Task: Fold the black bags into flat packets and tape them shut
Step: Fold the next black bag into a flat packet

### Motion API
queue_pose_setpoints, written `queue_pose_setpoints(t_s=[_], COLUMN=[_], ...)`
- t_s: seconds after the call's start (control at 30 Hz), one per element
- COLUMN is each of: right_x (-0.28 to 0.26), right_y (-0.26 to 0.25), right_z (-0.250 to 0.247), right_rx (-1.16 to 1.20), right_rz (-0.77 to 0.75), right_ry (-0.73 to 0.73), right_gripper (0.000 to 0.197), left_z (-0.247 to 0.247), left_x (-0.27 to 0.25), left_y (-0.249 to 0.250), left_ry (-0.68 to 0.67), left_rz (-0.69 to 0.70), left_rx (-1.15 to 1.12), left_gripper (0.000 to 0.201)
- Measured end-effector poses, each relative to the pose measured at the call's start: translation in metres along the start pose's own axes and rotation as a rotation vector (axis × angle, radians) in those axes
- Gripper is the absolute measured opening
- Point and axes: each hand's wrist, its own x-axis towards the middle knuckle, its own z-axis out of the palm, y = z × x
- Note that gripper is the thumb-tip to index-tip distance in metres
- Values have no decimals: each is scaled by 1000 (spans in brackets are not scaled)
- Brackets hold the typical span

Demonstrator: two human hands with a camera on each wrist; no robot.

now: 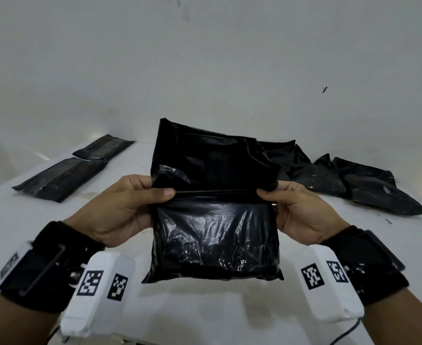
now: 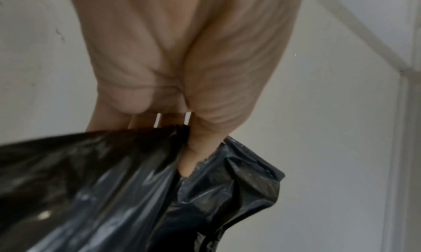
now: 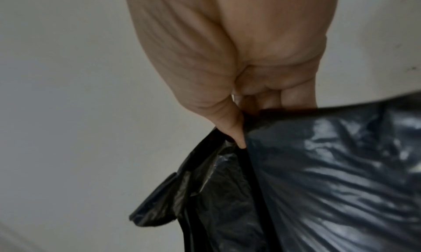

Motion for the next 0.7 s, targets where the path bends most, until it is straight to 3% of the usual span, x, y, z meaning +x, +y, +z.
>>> queue_pose_setpoints(t_s=[0.17,0.23,0.3,0.33,0.37,0.4,0.43,0.47,0.5,0.53,0.57,0.63,0.7], right_x=[13,18,19,19,19,20,19,22,22,21,19,20,21], right_y=[4,7,8,8,8,8,6,7,8,7,5,3,4], right_z=[13,13,16,18,21,23,30,29,30,32,36,37,39], right_rx=[41,71,90,108,109,118,120,110,92,78,62,45,34], right_rz=[9,5,10,4,-8,-13,-24,-48,-42,-36,-36,-26,6], right_ry=[-50,-104,-157,-183,-191,-184,-168,-130,-122,-145,-150,-208,-225], right_gripper=[21,32,54,55,45,26,12,29,44,46,37,12,9], left_z=[-15,-20,-22,-22,-22,-21,-26,-27,-30,-31,-33,-38,-42], left_x=[-10,-15,-19,-21,-23,-24,-22,-23,-24,-26,-26,-28,-28], left_y=[0,1,5,7,8,11,9,10,11,12,13,12,9], left_ry=[64,105,116,117,126,133,159,171,167,150,111,75,76], left_rz=[88,112,147,151,150,152,157,157,159,158,167,157,161], left_rx=[-59,-84,-67,-58,-58,-45,-33,-30,-47,-73,-102,-97,-83], left_gripper=[72,72,49,32,14,11,27,38,36,21,15,42,49])
